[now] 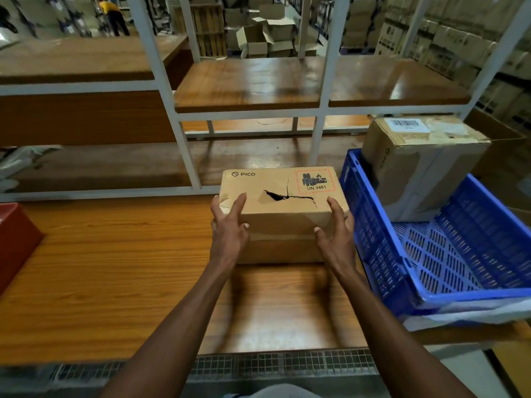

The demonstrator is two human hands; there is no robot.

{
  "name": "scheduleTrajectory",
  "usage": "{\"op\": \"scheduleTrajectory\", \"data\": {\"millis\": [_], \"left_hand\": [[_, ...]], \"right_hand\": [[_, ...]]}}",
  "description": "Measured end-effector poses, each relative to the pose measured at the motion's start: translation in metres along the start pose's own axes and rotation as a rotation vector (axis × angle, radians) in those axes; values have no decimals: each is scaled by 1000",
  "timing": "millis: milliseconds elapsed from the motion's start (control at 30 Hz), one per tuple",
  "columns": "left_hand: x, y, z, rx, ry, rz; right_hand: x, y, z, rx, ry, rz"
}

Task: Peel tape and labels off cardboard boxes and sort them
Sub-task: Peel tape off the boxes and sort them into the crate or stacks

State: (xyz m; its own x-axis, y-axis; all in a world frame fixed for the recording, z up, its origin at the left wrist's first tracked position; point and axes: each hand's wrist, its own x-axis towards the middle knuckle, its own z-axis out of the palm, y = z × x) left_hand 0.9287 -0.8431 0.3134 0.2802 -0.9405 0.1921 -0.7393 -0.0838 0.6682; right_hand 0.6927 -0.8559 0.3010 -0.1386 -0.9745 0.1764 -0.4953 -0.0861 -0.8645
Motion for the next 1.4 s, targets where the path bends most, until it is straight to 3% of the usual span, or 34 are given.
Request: {"op": "scheduleTrajectory", "data": {"millis": [333,567,833,967,1133,1400], "left_hand": [[29,28,-31,-15,232,-13],[18,-18,7,-7,-147,-27],[40,-14,17,261,-250,-1],[58,-5,8,439,-308,43],[56,23,21,504,-557,107],[64,23,18,493,-590,89]], "right_hand": [[45,-43,-11,-214,121,1],[38,-17,-3,-265,-141,72],[60,-35,7,-776,-645,70],[68,-51,13,-960,-699,36],[77,-64,15,-1003,-719,9],[72,-77,13,-1106,-876,71]]}}
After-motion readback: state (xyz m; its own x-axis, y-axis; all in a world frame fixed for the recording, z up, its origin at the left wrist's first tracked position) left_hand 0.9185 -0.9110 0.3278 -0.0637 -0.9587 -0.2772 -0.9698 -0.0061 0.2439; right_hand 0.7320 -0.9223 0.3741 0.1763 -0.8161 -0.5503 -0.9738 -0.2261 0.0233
